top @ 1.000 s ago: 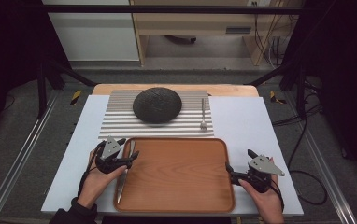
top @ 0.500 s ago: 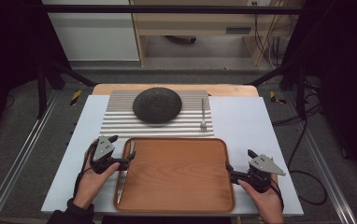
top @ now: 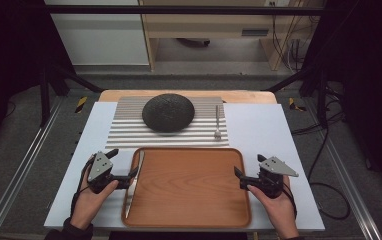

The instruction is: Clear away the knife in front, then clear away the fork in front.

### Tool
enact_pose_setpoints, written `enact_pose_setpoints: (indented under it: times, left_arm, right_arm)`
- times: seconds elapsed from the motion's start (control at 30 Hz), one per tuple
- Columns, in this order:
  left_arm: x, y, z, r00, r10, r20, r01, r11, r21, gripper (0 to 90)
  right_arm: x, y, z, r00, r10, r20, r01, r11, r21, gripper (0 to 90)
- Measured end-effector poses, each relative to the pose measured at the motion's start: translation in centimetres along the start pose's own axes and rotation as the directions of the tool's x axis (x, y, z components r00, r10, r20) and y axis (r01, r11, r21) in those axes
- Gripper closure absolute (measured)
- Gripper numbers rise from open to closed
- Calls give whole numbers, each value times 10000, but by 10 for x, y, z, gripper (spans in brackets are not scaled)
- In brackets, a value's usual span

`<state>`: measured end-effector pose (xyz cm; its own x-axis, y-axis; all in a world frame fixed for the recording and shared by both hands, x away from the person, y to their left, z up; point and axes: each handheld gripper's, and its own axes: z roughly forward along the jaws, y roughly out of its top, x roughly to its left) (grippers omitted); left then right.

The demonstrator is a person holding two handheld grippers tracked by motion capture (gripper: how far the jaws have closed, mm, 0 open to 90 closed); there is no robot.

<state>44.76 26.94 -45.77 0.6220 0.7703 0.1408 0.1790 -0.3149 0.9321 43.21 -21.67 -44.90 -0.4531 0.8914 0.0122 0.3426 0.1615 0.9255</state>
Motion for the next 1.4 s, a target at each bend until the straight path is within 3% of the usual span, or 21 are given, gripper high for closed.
enact_pose_setpoints:
  times: [0.17,0.4,0.63,0.8,1.13,1.4]
  left_arm:
    - [3,-1,-9,9995,-219,-248,210,9992,-346,45]
    - [8,-2,-13,9969,-526,-592,493,9972,-554,43]
    - [14,-3,-18,9926,-879,-835,805,9929,-879,37]
    - [14,-5,-17,9885,-1262,-837,1175,9879,-1012,34]
    - [15,-5,-17,9877,-1282,-901,1185,9873,-1057,34]
    - [15,-5,-17,9882,-1224,-926,1128,9883,-1030,34]
  right_arm:
    - [0,29,16,9998,112,-183,-113,9999,-17,69]
    - [-3,82,47,9994,-324,-89,323,9995,-45,72]
    - [-14,108,81,9991,-380,187,374,9987,334,78]
    - [-23,115,105,9986,-367,385,338,9966,751,85]
    - [-30,108,155,9986,-138,520,60,9891,1469,109]
    - [-29,93,182,9975,288,649,-399,9835,1766,224]
